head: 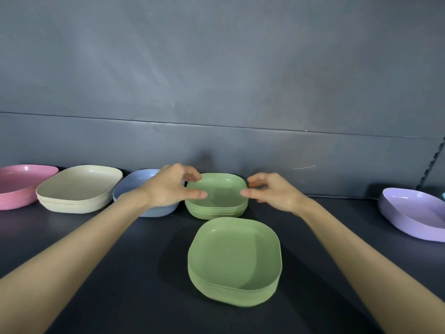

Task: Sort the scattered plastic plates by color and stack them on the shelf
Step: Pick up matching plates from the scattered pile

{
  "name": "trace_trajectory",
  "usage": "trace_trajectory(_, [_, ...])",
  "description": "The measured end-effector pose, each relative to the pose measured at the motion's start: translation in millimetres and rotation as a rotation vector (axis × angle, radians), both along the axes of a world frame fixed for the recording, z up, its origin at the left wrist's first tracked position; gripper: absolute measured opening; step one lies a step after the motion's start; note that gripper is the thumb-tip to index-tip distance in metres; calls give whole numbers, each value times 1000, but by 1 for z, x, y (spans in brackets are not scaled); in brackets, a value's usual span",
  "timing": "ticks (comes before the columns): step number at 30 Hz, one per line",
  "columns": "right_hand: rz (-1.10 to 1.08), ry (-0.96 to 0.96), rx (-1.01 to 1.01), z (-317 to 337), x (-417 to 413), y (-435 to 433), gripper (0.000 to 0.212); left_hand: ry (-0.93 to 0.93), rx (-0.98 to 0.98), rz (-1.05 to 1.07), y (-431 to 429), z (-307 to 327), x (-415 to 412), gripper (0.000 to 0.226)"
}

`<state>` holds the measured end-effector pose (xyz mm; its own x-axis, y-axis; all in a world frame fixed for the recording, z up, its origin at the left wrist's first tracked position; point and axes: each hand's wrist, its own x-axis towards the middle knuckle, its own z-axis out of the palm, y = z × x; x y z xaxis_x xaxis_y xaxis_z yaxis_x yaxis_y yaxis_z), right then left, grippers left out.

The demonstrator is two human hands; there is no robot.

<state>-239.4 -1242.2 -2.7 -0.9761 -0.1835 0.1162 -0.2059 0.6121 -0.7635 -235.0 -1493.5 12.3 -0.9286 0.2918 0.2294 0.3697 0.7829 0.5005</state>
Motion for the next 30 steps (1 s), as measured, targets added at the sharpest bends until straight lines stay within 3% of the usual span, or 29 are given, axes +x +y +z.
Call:
trace_trajectory(3, [-50, 90, 38, 2, 21, 8, 49, 31, 129, 35, 8, -5, 22, 40])
trace_trajectory(5, [-54, 79, -19, 0, 37, 12, 48, -35, 145, 89, 12, -12, 40, 49])
trace_trajectory(8, [-36, -31, -107, -4, 64, 17, 49, -187, 121, 144, 15, -21, 70, 55])
trace_trajectory(15, [72, -263, 8, -10, 109, 22, 42, -469, 226, 170, 35, -27, 131, 38])
trace_trajectory(21, [71, -255, -218, -20, 123, 24, 26, -390, 428, 270, 54, -38, 151, 21])
trace_trajectory(25, [-7, -126, -195, -24, 122, 44, 11, -255, 472, 261, 79, -41, 155, 15])
trace_trajectory(30, [-112, -7, -142, -17, 104, 81, 10, -162, 493, 190, 116, -35, 135, 16])
